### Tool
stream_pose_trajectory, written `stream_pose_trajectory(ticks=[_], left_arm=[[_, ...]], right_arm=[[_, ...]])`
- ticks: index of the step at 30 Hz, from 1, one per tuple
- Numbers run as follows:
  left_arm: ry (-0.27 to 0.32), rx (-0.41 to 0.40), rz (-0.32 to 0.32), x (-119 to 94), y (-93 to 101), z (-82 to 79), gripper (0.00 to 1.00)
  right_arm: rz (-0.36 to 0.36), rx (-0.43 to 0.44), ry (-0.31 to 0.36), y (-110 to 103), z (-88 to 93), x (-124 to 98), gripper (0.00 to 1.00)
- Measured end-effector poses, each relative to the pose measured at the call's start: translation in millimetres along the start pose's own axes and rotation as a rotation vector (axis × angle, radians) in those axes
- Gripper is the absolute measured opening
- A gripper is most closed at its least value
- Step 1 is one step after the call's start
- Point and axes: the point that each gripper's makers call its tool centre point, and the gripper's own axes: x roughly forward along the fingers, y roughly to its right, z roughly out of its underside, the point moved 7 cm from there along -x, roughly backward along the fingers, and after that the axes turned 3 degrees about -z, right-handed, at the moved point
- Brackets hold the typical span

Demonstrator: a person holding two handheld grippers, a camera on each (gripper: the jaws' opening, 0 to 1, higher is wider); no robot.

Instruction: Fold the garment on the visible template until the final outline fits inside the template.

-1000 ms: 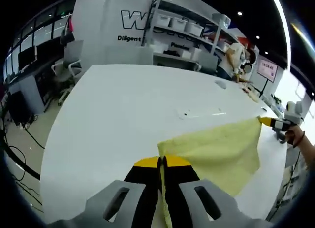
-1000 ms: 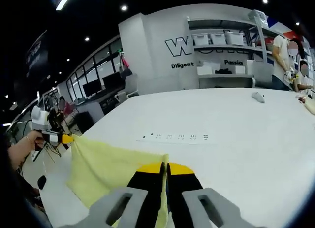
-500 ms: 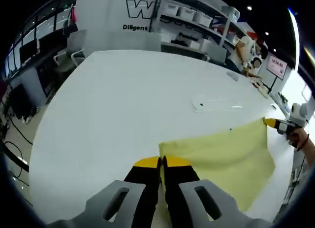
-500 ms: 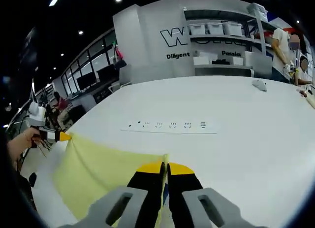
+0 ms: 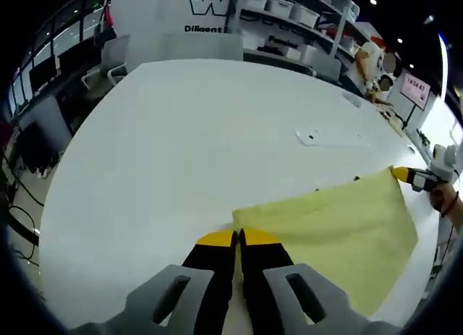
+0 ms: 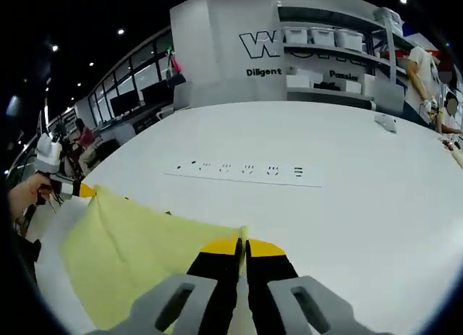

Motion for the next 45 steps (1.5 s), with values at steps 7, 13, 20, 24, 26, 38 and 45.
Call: stream_pose_trajectory(ticks=[7,13,20,24,26,38,45], left_arm=[[-0.014,-0.026,0.002,2.0,-2.0,3.6,0.0],[-0.014,-0.001,-0.027,5.0,-1.5,7.0,0.02],[0.023,-0.011,-0.003,-10.6,-0.9,3.1,0.04],[0.048,-0.008,0.027,-21.5,3.0,1.8,0.17],[0.063,-0.008,0.042,-28.0,5.7,2.3,0.23],[0.084,0.037,0.116,-53.4,15.8,11.3,0.62],[0.116,0.057,0.149,-80.8,26.1,30.4,0.77]], right_arm=[[-0.007,-0.023,-0.013,2.9,6.0,4.0,0.0],[-0.009,-0.028,-0.022,4.6,9.7,8.2,0.0],[-0.005,0.056,0.072,4.7,-4.5,-8.3,0.17],[-0.038,0.082,0.077,-2.8,-6.8,-18.7,0.29],[-0.047,0.091,0.08,-6.9,-6.4,-24.6,0.32],[-0.111,0.049,0.069,-29.1,2.2,-51.9,0.5],[-0.165,0.047,0.099,-47.6,9.2,-81.1,0.6]])
